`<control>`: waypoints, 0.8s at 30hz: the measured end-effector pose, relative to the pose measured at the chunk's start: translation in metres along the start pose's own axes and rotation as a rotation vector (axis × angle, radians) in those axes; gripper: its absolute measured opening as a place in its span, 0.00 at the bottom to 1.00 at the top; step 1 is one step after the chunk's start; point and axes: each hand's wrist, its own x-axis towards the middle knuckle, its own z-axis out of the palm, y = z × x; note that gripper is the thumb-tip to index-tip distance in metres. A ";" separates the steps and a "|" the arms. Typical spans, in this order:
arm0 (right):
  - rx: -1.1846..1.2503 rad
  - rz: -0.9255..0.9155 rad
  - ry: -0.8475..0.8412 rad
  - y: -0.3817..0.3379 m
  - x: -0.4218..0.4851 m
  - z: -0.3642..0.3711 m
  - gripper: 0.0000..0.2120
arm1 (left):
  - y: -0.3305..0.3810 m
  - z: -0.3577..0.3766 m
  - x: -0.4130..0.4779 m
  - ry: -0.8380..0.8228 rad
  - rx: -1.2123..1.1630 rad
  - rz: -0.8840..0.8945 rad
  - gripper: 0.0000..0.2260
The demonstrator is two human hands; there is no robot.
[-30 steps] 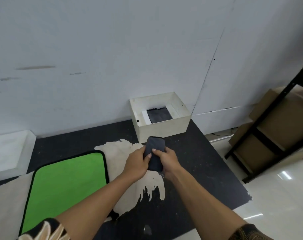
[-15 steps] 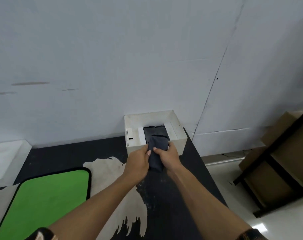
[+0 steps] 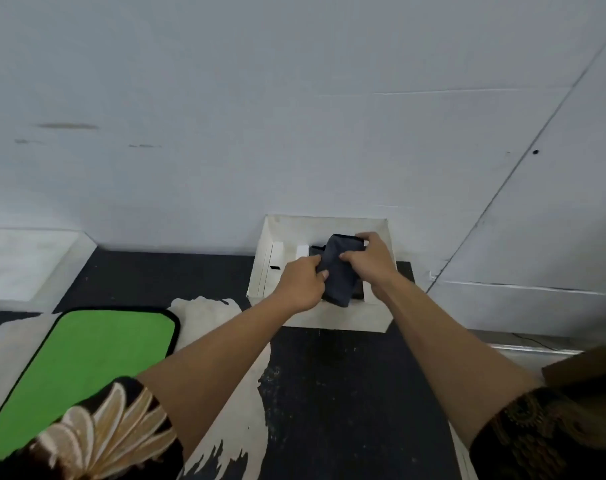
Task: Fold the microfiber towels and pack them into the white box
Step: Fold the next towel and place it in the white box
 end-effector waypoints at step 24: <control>-0.759 -0.477 0.171 0.042 0.089 -0.070 0.16 | -0.014 0.110 0.137 -0.188 0.184 -0.295 0.20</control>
